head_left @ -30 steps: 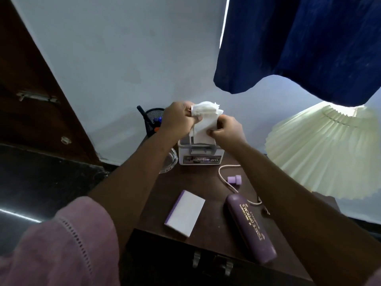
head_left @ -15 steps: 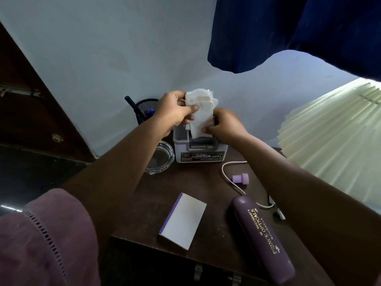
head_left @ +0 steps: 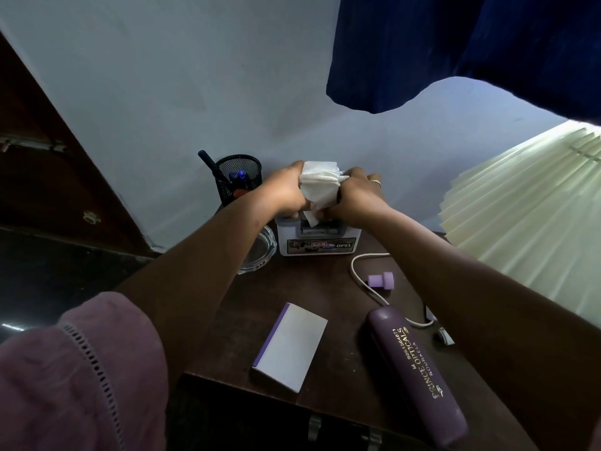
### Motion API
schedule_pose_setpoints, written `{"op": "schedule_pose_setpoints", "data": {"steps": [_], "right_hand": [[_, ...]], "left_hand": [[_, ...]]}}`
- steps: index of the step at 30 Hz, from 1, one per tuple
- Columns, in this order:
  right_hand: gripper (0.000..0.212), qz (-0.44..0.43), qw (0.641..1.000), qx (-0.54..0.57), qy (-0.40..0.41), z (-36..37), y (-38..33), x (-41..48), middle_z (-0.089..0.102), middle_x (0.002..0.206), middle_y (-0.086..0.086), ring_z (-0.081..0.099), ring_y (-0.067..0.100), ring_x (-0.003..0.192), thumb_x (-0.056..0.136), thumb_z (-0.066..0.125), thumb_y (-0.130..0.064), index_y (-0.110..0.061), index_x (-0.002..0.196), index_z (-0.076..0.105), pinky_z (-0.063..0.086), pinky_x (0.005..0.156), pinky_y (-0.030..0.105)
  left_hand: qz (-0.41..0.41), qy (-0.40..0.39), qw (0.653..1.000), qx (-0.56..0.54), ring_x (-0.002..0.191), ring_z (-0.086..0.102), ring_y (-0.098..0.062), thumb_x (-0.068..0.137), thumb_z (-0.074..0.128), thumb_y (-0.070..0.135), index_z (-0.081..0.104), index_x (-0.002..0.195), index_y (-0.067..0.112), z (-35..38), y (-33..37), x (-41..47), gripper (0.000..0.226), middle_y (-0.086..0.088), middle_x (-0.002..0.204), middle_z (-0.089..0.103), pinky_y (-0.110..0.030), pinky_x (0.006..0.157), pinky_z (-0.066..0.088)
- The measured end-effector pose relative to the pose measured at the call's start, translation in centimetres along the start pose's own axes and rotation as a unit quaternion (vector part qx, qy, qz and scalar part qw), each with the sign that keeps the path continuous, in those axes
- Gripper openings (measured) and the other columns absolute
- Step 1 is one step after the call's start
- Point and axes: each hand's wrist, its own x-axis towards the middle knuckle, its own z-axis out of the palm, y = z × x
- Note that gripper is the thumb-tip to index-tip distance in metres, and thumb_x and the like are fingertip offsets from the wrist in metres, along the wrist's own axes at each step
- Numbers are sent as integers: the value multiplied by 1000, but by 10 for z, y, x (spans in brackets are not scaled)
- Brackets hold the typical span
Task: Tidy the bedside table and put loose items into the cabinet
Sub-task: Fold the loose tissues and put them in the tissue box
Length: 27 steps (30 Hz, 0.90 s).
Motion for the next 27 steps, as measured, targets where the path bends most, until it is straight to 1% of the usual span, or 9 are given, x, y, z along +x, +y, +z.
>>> {"op": "schedule_pose_setpoints", "data": {"steps": [2, 5, 11, 14, 17, 19, 22, 24, 27], "right_hand": [[67, -16, 1000, -6, -6, 0, 1, 1, 42, 128, 9, 33, 31, 124, 70, 80, -37, -10, 125, 54, 40, 98, 35], [59, -3, 1000, 15, 4, -2, 5, 6, 51, 121, 11, 40, 33, 121, 70, 79, -36, -8, 118, 60, 39, 87, 27], [64, 24, 999, 28, -6, 2, 7, 11, 50, 124, 10, 38, 31, 128, 76, 75, -35, -10, 128, 49, 39, 85, 26], [54, 8, 999, -29, -31, -1, 2, 12, 46, 131, 9, 37, 34, 128, 83, 67, -34, -19, 132, 49, 38, 93, 27], [48, 1, 999, -46, -25, -1, 2, 8, 45, 130, 10, 37, 35, 127, 85, 65, -30, -17, 129, 52, 37, 97, 31], [41, -2, 1000, -28, 0, 2, 4, 4, 44, 127, 12, 38, 38, 123, 85, 63, -27, -13, 123, 57, 40, 92, 34], [32, -20, 998, 1, 55, 6, 8, 1, 52, 117, 15, 49, 41, 112, 86, 60, -33, -14, 111, 65, 44, 82, 35], [33, -14, 996, 19, 80, 5, 9, 2, 54, 112, 14, 54, 41, 105, 84, 61, -34, -12, 108, 65, 46, 78, 35], [39, -6, 996, 21, 81, 6, 6, 3, 51, 115, 13, 54, 39, 105, 82, 64, -32, -10, 113, 61, 47, 80, 38]], "left_hand": [[7, 2, 1000, 29, 71, 56, -20, 80, 72, 17, 37, 136, 14, 1, 0, 2, 65, -13, 114, 60, -31, 58, 46], [20, -23, 997, 69, 84, 53, -23, 81, 71, 20, 30, 137, 13, 5, -1, 3, 69, -13, 111, 57, -32, 63, 42], [-4, -72, 990, 121, 58, 50, -17, 81, 72, 14, 22, 132, 12, 2, 4, 8, 72, -7, 79, 50, -28, 42, 39], [2, -78, 985, 151, 56, 48, -18, 82, 67, 12, 18, 133, 11, 5, 4, 9, 70, -7, 75, 49, -27, 44, 38], [9, -74, 982, 171, 61, 52, -22, 82, 65, 14, 16, 133, 13, 5, 3, 9, 71, -9, 78, 53, -29, 49, 40], [19, -50, 983, 176, 73, 56, -28, 83, 64, 19, 15, 135, 13, 5, 1, 8, 71, -14, 91, 59, -35, 59, 45], [48, 39, 985, 163, 91, 59, -35, 84, 63, 21, 19, 134, 14, 9, -5, 2, 67, -16, 109, 60, -46, 77, 52], [63, 77, 982, 159, 95, 59, -37, 83, 65, 20, 21, 136, 17, 11, -5, -2, 68, -16, 110, 60, -49, 80, 53], [76, 101, 975, 182, 96, 60, -38, 79, 69, 18, 26, 134, 20, 13, -3, -2, 70, -16, 109, 61, -47, 78, 53]]}}
